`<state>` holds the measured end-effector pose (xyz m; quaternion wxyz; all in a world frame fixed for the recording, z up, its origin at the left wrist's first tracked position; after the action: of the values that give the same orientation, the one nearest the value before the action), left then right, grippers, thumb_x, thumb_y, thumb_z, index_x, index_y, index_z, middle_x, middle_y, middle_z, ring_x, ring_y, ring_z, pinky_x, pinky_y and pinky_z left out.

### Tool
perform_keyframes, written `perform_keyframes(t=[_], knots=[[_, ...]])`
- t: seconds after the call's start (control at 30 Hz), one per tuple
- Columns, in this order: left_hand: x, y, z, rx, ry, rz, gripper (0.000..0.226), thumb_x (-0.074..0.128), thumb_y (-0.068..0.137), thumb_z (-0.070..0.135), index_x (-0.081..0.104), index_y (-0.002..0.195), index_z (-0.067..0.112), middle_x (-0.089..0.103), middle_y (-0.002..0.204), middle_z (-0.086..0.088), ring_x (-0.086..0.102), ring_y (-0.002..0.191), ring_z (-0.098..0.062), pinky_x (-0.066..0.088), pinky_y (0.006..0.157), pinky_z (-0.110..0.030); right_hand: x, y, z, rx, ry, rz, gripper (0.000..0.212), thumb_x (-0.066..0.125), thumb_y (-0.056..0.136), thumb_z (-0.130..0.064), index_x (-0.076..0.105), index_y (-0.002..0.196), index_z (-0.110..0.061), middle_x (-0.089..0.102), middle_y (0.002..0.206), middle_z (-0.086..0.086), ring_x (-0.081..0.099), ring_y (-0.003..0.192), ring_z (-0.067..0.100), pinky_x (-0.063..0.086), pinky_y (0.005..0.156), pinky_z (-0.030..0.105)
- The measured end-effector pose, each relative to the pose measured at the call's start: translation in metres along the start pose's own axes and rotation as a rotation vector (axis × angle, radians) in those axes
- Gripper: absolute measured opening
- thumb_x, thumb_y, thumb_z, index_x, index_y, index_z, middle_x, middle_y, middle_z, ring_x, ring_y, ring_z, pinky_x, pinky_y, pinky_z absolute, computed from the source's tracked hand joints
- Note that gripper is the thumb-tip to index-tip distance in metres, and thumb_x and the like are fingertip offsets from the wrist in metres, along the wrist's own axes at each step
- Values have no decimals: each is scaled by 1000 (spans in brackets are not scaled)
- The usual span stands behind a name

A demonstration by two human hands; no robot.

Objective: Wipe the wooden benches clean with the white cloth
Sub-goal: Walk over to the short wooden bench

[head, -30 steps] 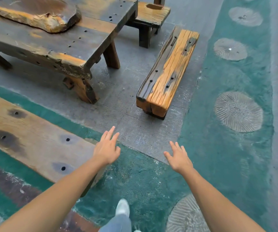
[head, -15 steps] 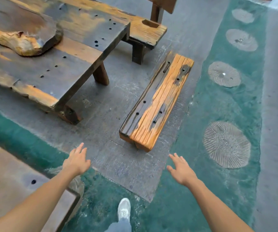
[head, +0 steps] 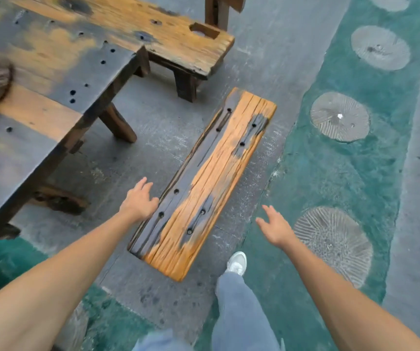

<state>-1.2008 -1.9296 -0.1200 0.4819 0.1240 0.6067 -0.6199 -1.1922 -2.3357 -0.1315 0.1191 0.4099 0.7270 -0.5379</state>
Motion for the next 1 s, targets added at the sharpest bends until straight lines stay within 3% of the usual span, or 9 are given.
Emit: perform_keyframes(t=[0.1, 0.27, 0.4, 0.53, 0.7, 0.8, 0.87, 1.0], knots=[[-20, 51, 62, -77, -63, -44, 66, 45, 102, 35, 22, 159, 12, 5, 170, -4, 16, 154, -36, 21, 124, -47, -79, 48, -4, -13, 4, 1, 61, 48, 106, -36, 28, 161, -18, 15, 171, 8, 21, 157, 27, 18, 125, 36], [-50, 116, 158, -22, -171, -40, 60, 46, 102, 35, 31, 156, 12, 12, 169, -5, 18, 153, -31, 24, 123, -47, -196, 119, -15, 17, -6, 1, 57, 50, 106, -37, 36, 158, -20, 19, 171, 5, 26, 155, 26, 21, 124, 36], [-66, 170, 197, -81, -211, -74, 60, 46, 101, 36, 33, 154, 12, 13, 168, -6, 21, 152, -32, 24, 123, -46, -266, 188, -39, 8, -42, -26, 56, 51, 105, -35, 38, 157, -18, 19, 171, 6, 29, 154, 28, 24, 124, 38], [-85, 248, 208, -268, -366, -69, 59, 45, 101, 36, 34, 154, 13, 16, 167, -6, 24, 151, -33, 24, 122, -44, -329, 286, -81, -56, -105, -59, 54, 50, 106, -35, 40, 156, -20, 22, 170, 3, 32, 152, 27, 25, 122, 37], [-112, 324, 213, -483, -535, -72, 52, 44, 102, 31, 44, 149, 9, 30, 161, -13, 33, 146, -36, 28, 120, -40, -374, 411, -139, -47, -217, -166, 48, 51, 105, -34, 48, 149, -17, 53, 150, 14, 47, 141, 31, 35, 113, 33], [-145, 348, 236, -515, -692, -21, 24, 47, 101, 22, 69, 107, 15, 57, 126, -14, 55, 111, -30, 40, 94, -29, -393, 463, -189, -73, -325, -261, 44, 49, 104, -33, 56, 143, -15, 61, 142, 15, 54, 135, 32, 39, 108, 31], [-162, 356, 250, -544, -812, 46, 23, 49, 100, 17, 72, 103, 11, 65, 114, -12, 57, 99, -27, 37, 82, -26, -400, 487, -222, -108, -368, -286, 42, 49, 104, -33, 59, 140, -14, 63, 140, 15, 55, 133, 33, 41, 107, 33], [-167, 354, 260, -746, -1019, 169, 32, 46, 102, 20, 69, 107, -1, 69, 121, -20, 61, 114, -38, 44, 90, -36, -387, 529, -285, -301, -584, -430, 40, 47, 105, -34, 59, 138, -15, 64, 139, 15, 57, 131, 33, 42, 105, 35]])
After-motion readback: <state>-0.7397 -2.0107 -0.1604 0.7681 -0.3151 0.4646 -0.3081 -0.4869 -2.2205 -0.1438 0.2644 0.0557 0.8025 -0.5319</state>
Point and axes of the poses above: each hand's wrist, its own y-axis towards the middle knuckle, its own x-axis out of the palm, z = x × y, the point moved 6 cm from there along y, towards the middle knuckle
